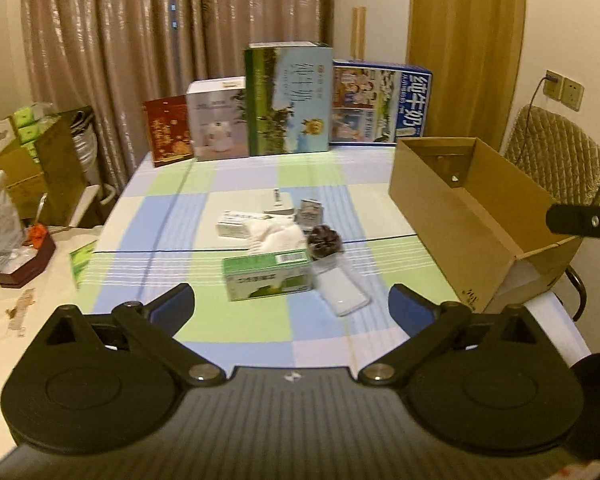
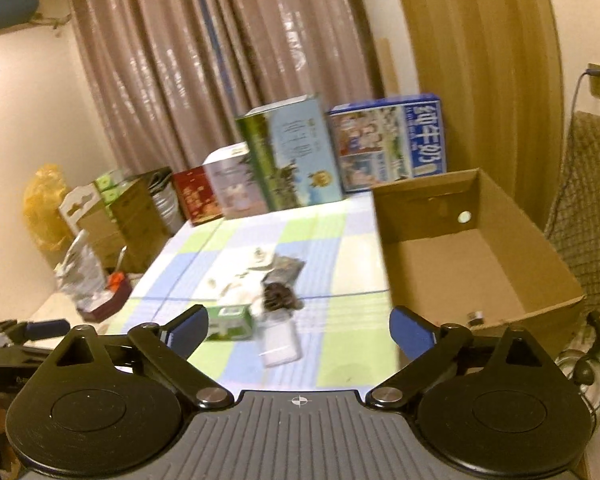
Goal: Organize objects
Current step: 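Move both grippers back toward the clear plastic box and green medicine box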
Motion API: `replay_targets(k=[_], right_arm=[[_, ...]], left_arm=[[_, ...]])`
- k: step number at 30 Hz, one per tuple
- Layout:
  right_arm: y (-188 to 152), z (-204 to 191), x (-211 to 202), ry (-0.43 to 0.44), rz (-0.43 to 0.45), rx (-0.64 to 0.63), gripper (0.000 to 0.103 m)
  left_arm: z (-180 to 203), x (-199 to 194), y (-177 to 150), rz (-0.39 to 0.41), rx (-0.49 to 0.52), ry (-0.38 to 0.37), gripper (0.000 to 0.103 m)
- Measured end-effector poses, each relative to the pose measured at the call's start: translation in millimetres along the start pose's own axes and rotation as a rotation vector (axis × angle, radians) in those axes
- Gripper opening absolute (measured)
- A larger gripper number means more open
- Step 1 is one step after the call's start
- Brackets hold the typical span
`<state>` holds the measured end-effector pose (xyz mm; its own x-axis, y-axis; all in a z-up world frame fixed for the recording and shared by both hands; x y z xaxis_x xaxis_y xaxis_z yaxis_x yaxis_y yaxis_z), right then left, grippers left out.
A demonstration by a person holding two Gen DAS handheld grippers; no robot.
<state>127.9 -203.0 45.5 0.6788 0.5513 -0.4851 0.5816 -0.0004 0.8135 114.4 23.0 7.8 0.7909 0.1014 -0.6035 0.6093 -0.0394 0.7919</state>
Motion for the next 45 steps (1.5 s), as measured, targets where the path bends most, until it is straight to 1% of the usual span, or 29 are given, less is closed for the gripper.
replay_targets(k=[3,6,9,13,18,21,26,34,37,41,45], right_arm=[[-6.9,-12.1,-3.7,0.02,-0.011,-0.018,0.097],[-12.9,-19.9,-8.5,0.029,-0.017,-0.027,0.101],[-18.8,-25.8,-13.9,0.041,-0.02,-0.037,0.101],[-24.8,-32.5,-20.0,0.051,-0.022,-0.038,0.101],[-28.7,-39.4,-21.3,0.05,-0.03,-0.054,0.101],[-28.4,-39.9,-15.3,0.036,-0.037,-0.054,0.101],[-29.8,-43.9,-2.5,0.016,-0.046,-0.079,0.101],[-42.7,-45.9,20.6,0.004,-0.092,-0.112,0.101],[-46.8,-47.9,37.0,0.009,-0.117,-0.113,0.101],[-48.9,-47.3,61.5,0.02,-0.128,-0.132,0.101],[-50.9,-38.8,90.2,0.015,-0.146,-0.145,0.101]], left_arm=[[-7.8,-12.6,-2.4,0.004,-0.007,0.016,0.102],[-13.0,-25.1,-5.7,0.006,-0.011,0.029,0.102],[-17.9,-35.8,-9.1,-0.002,-0.02,0.035,0.102],[-21.2,-51.8,-11.6,0.006,-0.006,0.047,0.102],[-29.1,-59.4,-8.0,0.02,-0.01,0.044,0.102],[-33.7,-57.8,-3.5,0.031,-0.015,0.026,0.102],[-41.5,-43.0,1.6,0.026,-0.012,0.0,0.102],[-53.6,-15.3,8.8,0.014,0.037,-0.027,0.102],[-57.7,-1.7,12.1,0.014,0.049,-0.042,0.102],[-58.9,24.0,18.8,0.018,0.057,-0.075,0.102],[-56.1,48.2,24.0,0.01,0.089,-0.088,0.102]])
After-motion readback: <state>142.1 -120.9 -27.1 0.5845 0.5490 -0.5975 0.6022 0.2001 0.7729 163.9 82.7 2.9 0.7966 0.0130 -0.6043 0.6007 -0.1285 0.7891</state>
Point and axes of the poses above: each gripper's, at about its wrist camera, not at the fingertips, and x roughly the way its jaws point, z to its right, y to its top, the point moved 6 cm from there along x, roughly the way its jaws point, and after that the axes turned 7 degrees about y, right-handed, at the moved point
